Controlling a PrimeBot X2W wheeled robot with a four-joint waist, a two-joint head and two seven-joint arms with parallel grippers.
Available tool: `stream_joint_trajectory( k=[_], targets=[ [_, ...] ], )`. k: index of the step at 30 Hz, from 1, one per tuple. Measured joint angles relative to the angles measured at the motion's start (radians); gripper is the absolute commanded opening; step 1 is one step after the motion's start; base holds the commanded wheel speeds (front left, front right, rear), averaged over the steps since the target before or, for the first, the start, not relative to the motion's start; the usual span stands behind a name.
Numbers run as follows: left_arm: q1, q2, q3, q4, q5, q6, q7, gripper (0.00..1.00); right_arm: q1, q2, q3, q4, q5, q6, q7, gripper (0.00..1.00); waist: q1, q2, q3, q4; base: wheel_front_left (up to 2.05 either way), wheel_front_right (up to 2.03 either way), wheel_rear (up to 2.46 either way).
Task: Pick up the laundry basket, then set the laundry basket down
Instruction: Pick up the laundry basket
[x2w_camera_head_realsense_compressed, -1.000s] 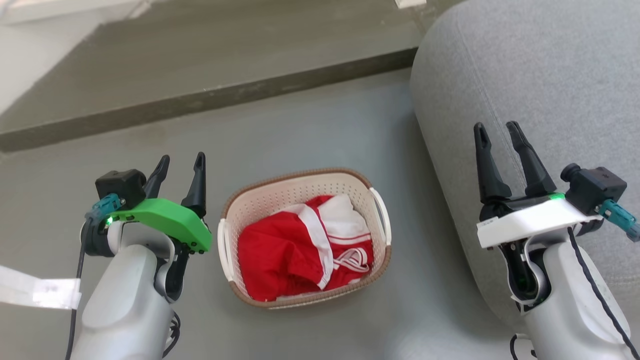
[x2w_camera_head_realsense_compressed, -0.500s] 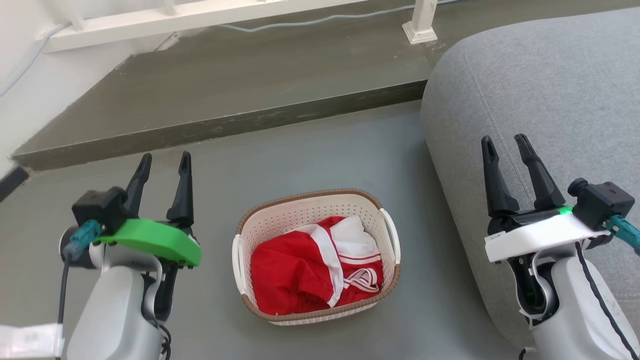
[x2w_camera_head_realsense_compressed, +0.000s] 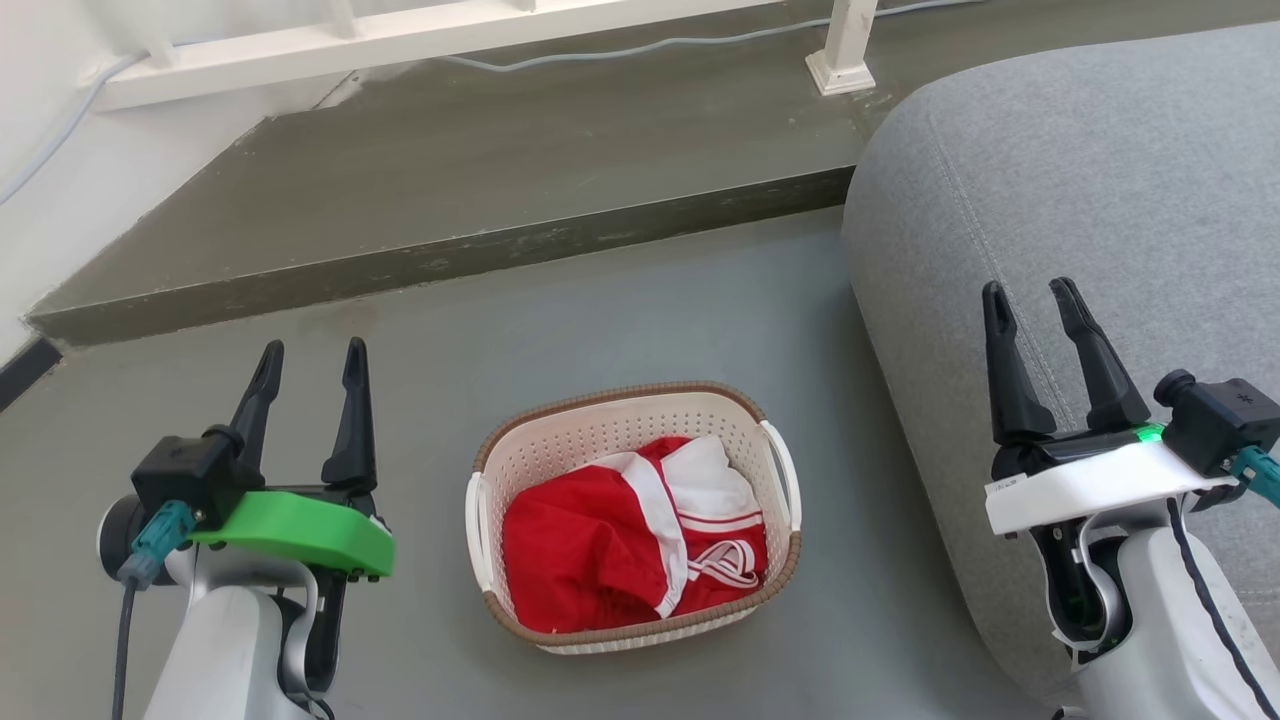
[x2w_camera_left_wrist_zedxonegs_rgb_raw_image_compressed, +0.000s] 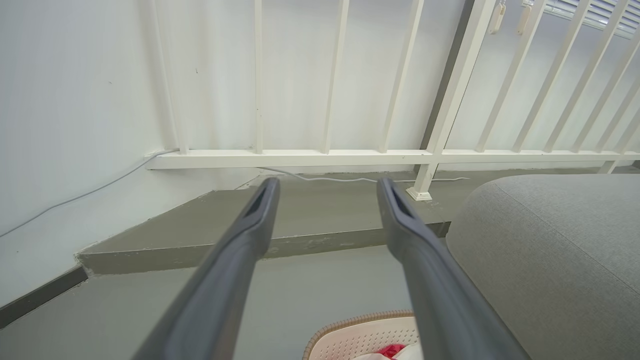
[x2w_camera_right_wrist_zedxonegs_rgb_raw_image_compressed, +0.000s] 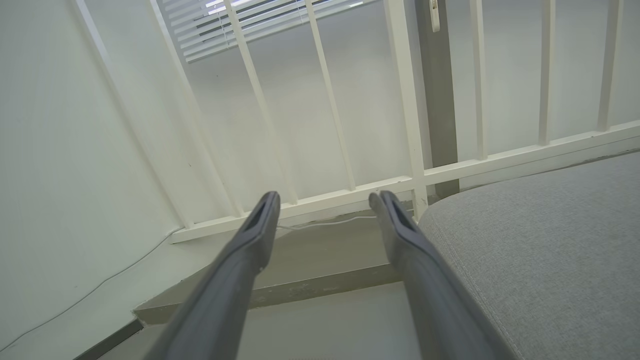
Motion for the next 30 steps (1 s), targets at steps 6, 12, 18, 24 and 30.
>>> stream_joint_trajectory(
  k=[6,12,18,24,30],
  targets=[
    [0.036,-0.014,0.007,-0.040,0.008,0.001,0.000,1.00,0.012,0.001,0.002,-0.011,-0.005,0.000,0.000,1.00,0.0000,0.0000,0.006,0.000,0.00,0.00,0.00],
    [0.058,-0.016,0.012,-0.061,0.008,0.001,0.000,1.00,0.014,0.001,0.005,-0.016,-0.005,0.000,0.000,1.00,0.0000,0.0000,0.014,0.000,0.00,0.00,0.00],
    [0.063,-0.017,0.015,-0.067,0.008,0.001,0.000,1.00,0.014,0.001,0.005,-0.017,-0.006,0.000,0.000,1.00,0.0000,0.0000,0.018,0.001,0.00,0.00,0.00],
    [0.072,-0.019,0.018,-0.073,0.008,0.001,0.000,1.00,0.014,0.001,0.005,-0.018,-0.007,0.000,0.000,1.00,0.0000,0.0000,0.021,0.000,0.00,0.00,0.00],
    [0.084,-0.019,0.026,-0.082,0.008,-0.001,0.000,1.00,0.014,0.001,0.007,-0.021,-0.007,0.000,0.000,1.00,0.0000,0.0001,0.026,-0.004,0.00,0.00,0.00]
  ],
)
